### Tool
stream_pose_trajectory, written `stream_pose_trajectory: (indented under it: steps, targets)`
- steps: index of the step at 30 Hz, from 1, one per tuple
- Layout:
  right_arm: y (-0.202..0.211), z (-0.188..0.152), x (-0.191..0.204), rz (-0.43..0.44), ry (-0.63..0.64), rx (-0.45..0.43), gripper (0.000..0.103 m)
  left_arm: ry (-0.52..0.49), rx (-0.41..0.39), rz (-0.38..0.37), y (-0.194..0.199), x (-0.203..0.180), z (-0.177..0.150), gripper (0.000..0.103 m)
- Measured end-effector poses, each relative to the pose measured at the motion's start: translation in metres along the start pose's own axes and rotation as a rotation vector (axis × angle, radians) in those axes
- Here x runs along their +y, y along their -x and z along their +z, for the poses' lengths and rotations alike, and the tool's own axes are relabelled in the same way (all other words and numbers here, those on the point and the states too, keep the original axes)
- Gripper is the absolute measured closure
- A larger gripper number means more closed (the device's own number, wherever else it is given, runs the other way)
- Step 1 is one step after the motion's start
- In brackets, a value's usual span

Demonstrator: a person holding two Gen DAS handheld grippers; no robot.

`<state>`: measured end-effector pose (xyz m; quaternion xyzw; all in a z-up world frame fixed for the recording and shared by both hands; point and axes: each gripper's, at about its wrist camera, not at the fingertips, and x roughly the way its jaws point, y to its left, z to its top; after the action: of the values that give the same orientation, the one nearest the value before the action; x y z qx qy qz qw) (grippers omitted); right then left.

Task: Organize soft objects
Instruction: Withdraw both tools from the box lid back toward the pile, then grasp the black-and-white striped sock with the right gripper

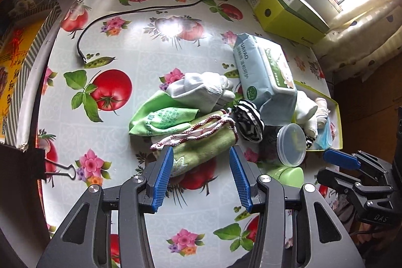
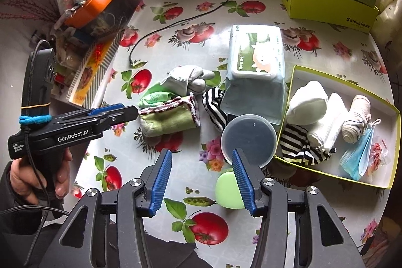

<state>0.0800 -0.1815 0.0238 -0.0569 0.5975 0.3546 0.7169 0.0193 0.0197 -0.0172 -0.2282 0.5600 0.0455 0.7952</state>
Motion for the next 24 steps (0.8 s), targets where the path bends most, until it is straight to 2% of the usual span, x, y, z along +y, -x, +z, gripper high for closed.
stream_pose_trajectory:
  steps: [9, 17, 24]
  targets:
    - [-0.033, 0.030, 0.015, -0.058, 0.090, 0.049, 0.062, 0.041, 0.006, -0.002, -0.002, 0.023, 0.001, 0.055]
    - [-0.078, 0.056, 0.020, -0.117, 0.156, 0.140, 0.072, 0.087, 0.003, -0.012, -0.005, 0.041, 0.004, 0.055]
    - [-0.109, 0.065, 0.017, -0.168, 0.165, 0.208, 0.075, 0.101, 0.001, -0.008, -0.010, 0.053, 0.011, 0.055]
